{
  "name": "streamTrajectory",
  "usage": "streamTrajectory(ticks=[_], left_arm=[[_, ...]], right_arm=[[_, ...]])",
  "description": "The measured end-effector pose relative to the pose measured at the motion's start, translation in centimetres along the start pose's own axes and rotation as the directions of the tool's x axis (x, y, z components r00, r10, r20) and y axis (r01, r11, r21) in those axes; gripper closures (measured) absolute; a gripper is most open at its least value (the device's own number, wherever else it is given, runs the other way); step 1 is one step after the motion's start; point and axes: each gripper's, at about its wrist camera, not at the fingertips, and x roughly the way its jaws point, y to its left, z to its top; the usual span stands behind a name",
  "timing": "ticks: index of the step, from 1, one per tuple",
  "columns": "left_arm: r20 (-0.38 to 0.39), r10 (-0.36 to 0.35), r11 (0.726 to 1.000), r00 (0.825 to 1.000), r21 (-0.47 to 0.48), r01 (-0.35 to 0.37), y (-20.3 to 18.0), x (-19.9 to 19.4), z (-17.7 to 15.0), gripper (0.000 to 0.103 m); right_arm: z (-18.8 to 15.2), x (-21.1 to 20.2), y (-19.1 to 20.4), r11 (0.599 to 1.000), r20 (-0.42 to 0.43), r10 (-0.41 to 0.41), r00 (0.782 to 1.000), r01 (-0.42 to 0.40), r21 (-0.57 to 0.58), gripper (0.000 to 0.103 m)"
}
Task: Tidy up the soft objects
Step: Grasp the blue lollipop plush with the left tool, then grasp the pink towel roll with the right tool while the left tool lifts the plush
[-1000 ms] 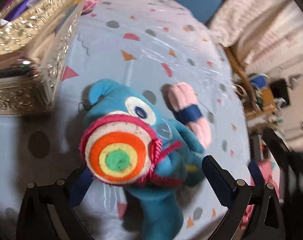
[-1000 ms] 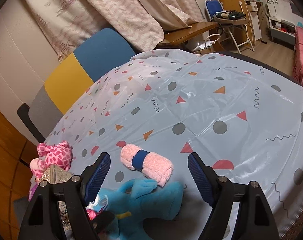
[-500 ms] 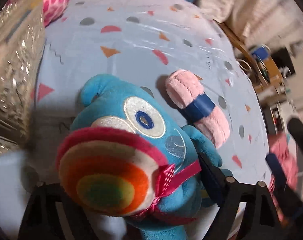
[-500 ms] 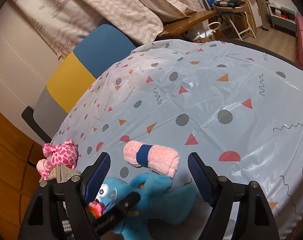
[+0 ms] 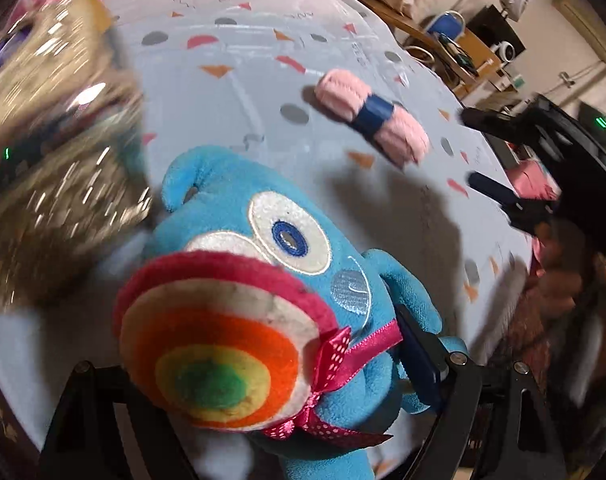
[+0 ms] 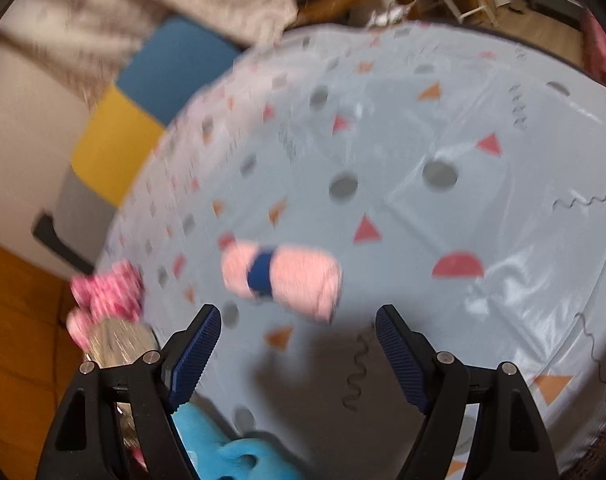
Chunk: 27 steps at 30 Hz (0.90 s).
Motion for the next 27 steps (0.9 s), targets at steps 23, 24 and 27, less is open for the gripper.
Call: streamTrajectory(ticks=[23,24,27], left_arm=[[0.1,0.027,0.998,0.995,-0.054,-0.022,1.3,-1.9,-5.6,0.005],[0.102,0.026,0.998,0.994,-0.057,-0.02,1.3,-1.7,-5.6,0.005],[0.106,0.018,0.998,0.994,-0.067,-0.011,1.4,-1.5,-5.7,0.006]], right_arm=[[-0.6,10.7,8.9,0.639,0.0,-0.383,0.924,0.265,-0.722,0.053],[-1.0,10.5,8.9,0.64,-0.017,-0.382,0.924,0.251,-0.726,0.053],[-3.2,9.6,9.1,0.659,-0.119,-0.356,0.927,0.159,-0.735,0.052]])
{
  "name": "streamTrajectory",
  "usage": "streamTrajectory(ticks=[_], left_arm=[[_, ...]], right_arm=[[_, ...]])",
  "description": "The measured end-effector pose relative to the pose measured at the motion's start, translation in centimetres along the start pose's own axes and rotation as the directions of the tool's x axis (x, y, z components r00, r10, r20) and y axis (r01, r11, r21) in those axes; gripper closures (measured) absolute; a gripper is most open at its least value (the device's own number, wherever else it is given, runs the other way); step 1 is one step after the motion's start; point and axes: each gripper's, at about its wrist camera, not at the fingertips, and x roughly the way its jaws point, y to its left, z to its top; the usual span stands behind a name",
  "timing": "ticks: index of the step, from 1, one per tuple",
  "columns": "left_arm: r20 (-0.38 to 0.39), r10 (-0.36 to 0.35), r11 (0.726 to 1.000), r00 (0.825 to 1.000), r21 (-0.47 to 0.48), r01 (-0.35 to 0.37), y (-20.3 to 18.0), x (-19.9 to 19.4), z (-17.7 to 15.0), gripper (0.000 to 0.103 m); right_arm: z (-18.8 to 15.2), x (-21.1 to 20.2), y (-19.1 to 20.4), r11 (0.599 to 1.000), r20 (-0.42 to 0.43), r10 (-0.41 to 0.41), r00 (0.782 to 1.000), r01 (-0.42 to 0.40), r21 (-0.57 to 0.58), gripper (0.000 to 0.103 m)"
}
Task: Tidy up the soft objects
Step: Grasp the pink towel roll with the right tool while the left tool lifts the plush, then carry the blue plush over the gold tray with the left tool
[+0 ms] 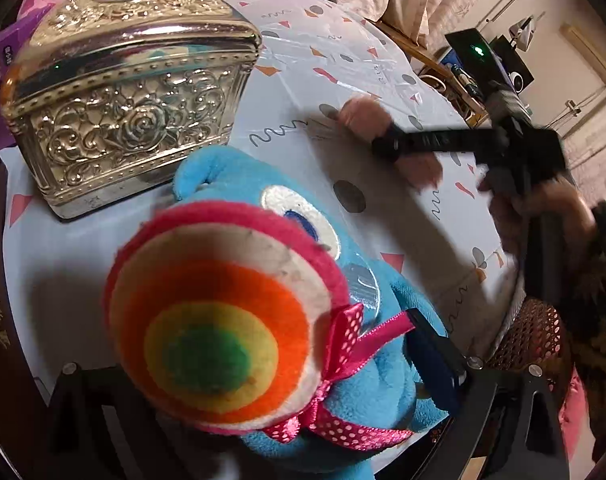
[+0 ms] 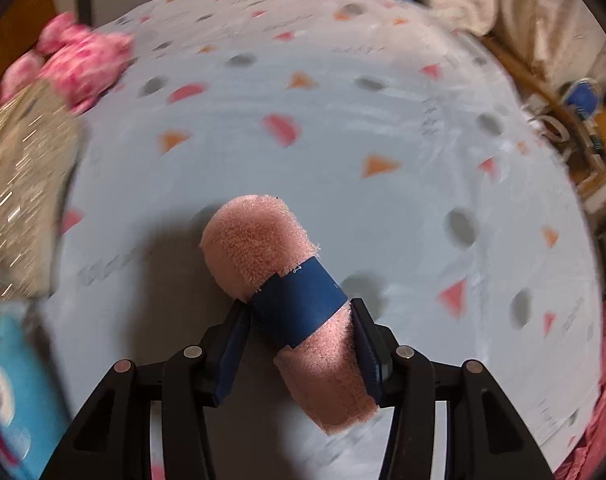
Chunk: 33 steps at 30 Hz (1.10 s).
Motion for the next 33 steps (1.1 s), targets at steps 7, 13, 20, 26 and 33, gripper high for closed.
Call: streamTrajectory(ticks=[7,13,20,26,33], left_arm=[[0.066,0.005,1.0,0.998,0.011,-0.006,-0.3,-0.5,-0.9,0.02],[0.132,0.047,0.998,0.99,0.038,-0.053,-1.3,-2.3,-1.9,0.024],[0.236,0.106,0.987,0.966,0.091,-0.13,-2.8,-5.7,-2.4,0.026],[0.332,0.124,0.981,0.935,0.1,-0.166,-3.3,-9.7,-2.1,0.026],[0.444,0.18,0.971,0.878,0.066,-0.232,-3.3,-13.6,-1.9,0.025]], right_arm=[[-2.6,-0.1,3.2,0.992,0.038,-0.041,0.998,0.045,-0.115,0.053],[-2.8,0.0,3.3,0.99,0.075,-0.029,0.997,0.039,-0.134,0.053],[-2.6,0.3,3.4,0.99,0.094,-0.026,0.995,0.039,-0.134,0.052],[-3.2,0.0,4.3,0.978,0.13,-0.063,0.99,0.087,-0.19,0.053],[-3.5,-0.4,4.8,0.974,0.135,-0.077,0.988,0.103,-0.202,0.054]])
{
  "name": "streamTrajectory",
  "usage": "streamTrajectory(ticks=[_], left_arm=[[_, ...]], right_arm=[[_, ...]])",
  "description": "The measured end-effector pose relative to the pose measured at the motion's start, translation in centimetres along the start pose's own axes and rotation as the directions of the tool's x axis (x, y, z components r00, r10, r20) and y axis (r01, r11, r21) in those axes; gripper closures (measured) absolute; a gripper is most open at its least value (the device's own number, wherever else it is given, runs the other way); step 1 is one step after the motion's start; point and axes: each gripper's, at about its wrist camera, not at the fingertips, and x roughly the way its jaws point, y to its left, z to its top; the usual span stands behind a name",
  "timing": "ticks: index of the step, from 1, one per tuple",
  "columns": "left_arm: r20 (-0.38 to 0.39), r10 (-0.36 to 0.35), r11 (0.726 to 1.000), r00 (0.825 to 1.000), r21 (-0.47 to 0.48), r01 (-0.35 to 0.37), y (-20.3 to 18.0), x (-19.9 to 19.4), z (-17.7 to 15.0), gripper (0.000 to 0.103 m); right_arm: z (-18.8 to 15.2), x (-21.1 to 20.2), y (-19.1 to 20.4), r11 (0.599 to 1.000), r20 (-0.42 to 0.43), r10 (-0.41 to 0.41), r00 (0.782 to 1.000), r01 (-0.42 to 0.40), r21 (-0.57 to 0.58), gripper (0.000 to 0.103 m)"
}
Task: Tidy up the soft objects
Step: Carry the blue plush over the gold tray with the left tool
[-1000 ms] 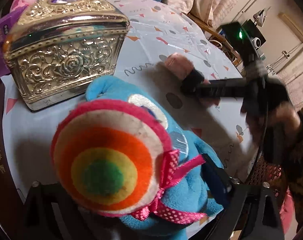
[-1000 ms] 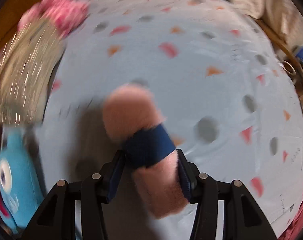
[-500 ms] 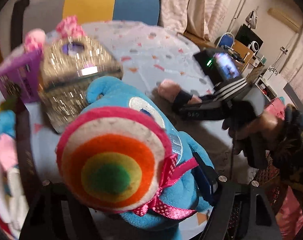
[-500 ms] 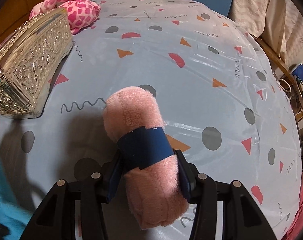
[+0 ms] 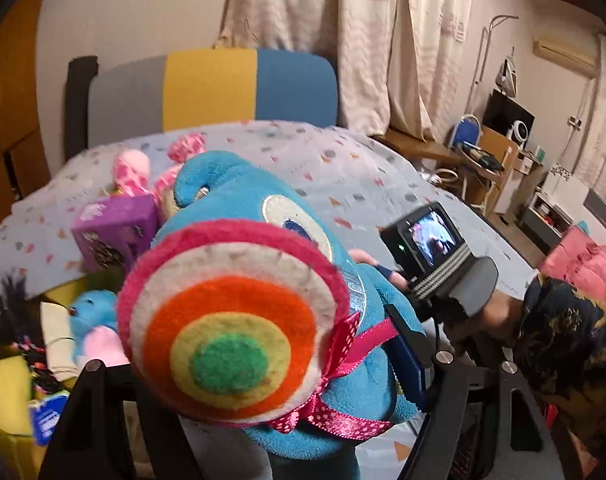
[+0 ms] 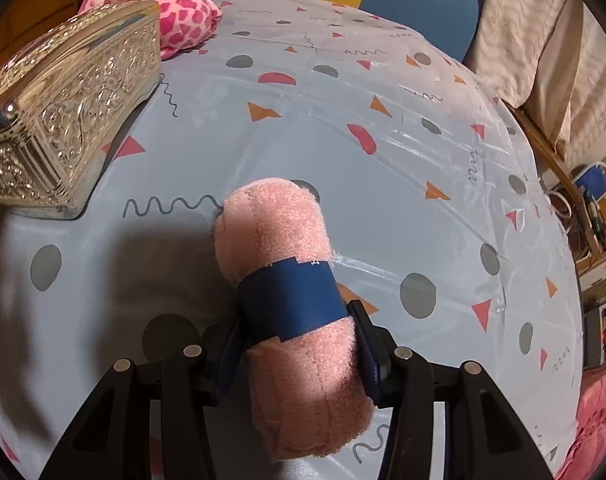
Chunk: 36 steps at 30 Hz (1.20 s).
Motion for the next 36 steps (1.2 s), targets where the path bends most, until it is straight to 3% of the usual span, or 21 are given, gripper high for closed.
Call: streamTrajectory(ticks=[20,36], left_arm=[[0.081,0.107,0.99,0.991,-0.104,-0.099,4.8,-3.6,0.2,0.025],[0.064,0.284,0.946,0.957,-0.183,-0.268,10.6,-6.4,-2.4,0.025]], right_arm=[[0.0,0.4,-0.2,1.0,0.028,0.004,1.0,-0.004,-0.008,0.057],[0.3,0.5,-0.4,1.0,0.018,0.004,1.0,-0.005,0.009,0.057]])
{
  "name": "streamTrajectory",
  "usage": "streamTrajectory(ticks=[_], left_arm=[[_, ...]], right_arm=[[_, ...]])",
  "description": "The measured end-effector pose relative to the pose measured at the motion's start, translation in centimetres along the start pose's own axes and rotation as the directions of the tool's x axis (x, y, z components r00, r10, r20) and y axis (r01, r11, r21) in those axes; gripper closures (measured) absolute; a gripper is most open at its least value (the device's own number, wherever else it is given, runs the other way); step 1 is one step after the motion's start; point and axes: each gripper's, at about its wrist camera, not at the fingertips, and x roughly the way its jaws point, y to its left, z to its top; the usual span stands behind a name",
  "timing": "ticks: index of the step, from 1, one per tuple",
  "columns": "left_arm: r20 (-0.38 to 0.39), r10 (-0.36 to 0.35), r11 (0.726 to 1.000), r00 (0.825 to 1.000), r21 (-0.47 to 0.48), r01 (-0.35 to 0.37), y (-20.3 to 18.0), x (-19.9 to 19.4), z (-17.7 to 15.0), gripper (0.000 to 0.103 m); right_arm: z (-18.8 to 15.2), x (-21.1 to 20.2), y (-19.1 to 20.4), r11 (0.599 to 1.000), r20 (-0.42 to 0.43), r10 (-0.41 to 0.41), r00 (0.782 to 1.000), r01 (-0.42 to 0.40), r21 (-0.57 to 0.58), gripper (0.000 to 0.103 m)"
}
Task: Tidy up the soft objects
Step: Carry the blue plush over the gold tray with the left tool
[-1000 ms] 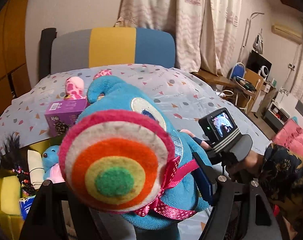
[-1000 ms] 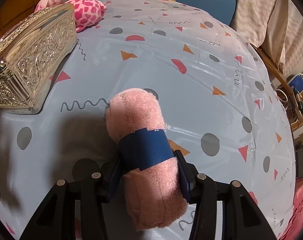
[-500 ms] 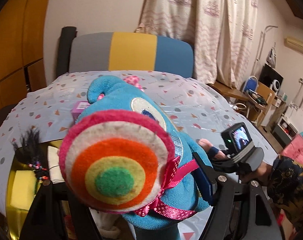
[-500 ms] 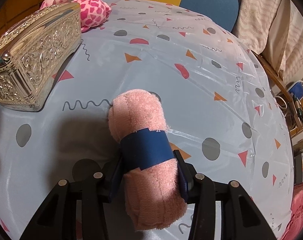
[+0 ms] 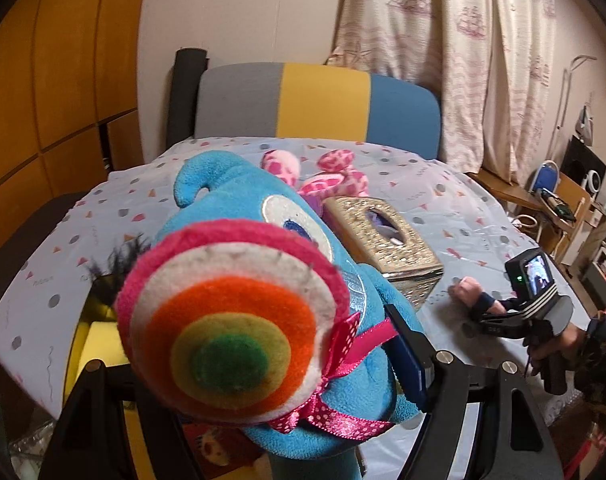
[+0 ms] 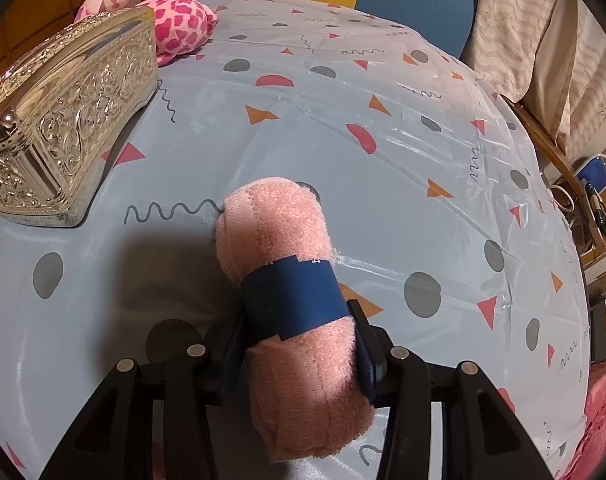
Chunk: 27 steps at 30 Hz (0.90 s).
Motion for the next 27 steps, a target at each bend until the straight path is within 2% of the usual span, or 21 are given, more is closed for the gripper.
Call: streamTrajectory(ticks=[8,12,16,18,23,27], left_arm=[[-0.02,0.03,0.999,0.999,-0.041,-0.03,2.5,-0.6,-1.0,0.025],[-0.021,0.031,0.993,0.999,-0.117,-0.033,6.2,-1.9,-1.1,0.025],[-0.024,0.094,0.983,0.995,-0.154,-0.097,10.3,-3.5,-1.5,0.025],[-0.051,0.111,0.978,0.993,-0.17,-0.118,12.4,-3.8,-2.3,0.025],[-0.102,0.162,0.968,0.982,-0.176,-0.178,15.0,-2.4,-4.7,0.024],[-0.114,0.137,0.968,0.984,-0.194,-0.157,16.5,0.1,-5.6,0.019]], right_arm=[[-0.2,-0.3,0.3,1.0,0.006,-0.016,1.0,0.016,-0.022,0.057],[-0.3,-0.4,0.3,0.999,0.009,-0.015,1.0,0.015,-0.03,0.057],[-0.3,-0.5,0.4,0.999,0.014,-0.016,1.0,0.017,-0.045,0.057],[-0.4,-0.5,0.4,0.998,0.016,-0.019,1.0,0.02,-0.053,0.057],[-0.5,-0.6,0.6,0.997,0.02,-0.033,0.999,0.034,-0.067,0.057],[-0.5,-0.7,0.6,0.997,0.021,-0.037,0.999,0.039,-0.07,0.057]])
